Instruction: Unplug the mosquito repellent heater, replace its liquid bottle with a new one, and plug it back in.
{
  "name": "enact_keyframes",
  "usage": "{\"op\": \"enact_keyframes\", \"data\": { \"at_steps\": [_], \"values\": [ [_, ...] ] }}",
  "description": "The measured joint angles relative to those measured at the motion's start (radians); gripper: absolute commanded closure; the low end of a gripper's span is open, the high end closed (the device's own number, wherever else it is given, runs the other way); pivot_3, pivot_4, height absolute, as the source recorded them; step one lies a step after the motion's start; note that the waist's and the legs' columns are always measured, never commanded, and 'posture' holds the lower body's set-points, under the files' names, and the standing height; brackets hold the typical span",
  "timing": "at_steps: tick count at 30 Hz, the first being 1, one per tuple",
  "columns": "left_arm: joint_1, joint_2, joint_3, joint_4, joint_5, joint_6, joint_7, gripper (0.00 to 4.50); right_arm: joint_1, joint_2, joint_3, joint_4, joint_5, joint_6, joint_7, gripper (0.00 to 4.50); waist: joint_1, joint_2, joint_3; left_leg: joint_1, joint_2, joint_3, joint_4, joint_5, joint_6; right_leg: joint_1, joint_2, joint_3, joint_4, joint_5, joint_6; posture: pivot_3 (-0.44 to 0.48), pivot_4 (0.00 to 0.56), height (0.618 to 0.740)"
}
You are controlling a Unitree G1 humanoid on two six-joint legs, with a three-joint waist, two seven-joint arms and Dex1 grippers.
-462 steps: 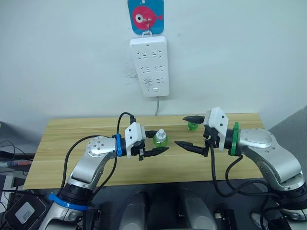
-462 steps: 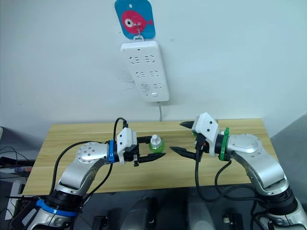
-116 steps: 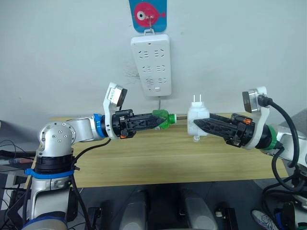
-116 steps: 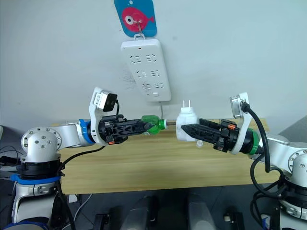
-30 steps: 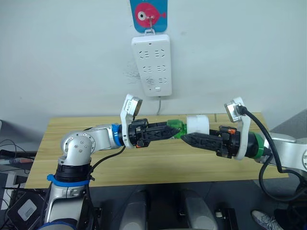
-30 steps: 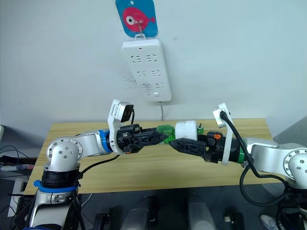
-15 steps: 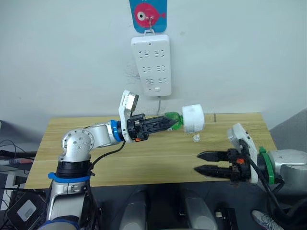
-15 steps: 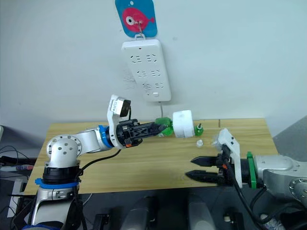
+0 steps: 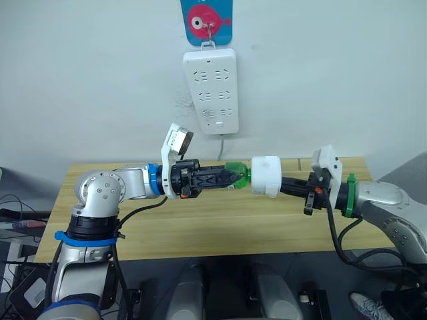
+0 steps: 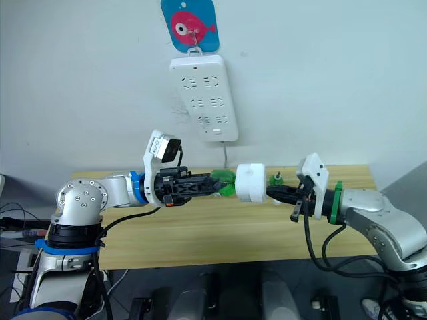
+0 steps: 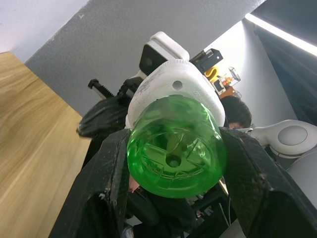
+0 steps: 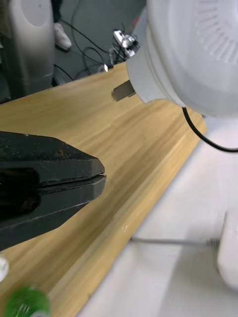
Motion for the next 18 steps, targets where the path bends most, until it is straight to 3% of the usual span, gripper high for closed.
{"op": "enact_keyframes", "data": {
  "at_steps": [10, 18],
  "values": [
    [0.009, -0.022, 0.003, 0.008, 0.051, -0.038, 0.025, 2.16, 0.031, -0.006, -0.074, -0.158, 0.195, 0.144, 0.04, 4.5, 0.001, 0.0, 0.0, 0.001, 0.0, -0.001, 0.001, -0.002, 0.003, 0.0, 0.0, 0.0, 0.001, 0.001, 0.0, -0.153, 0.221, 0.74],
    [0.008, -0.036, 0.002, 0.019, 0.091, -0.053, 0.023, 2.16, 0.026, -0.015, -0.124, -0.184, 0.295, 0.213, 0.002, 4.5, 0.001, 0.0, 0.0, 0.001, 0.0, 0.0, 0.001, -0.002, 0.003, 0.0, 0.0, 0.0, 0.001, 0.001, 0.0, -0.153, 0.224, 0.74]
  ]
}}
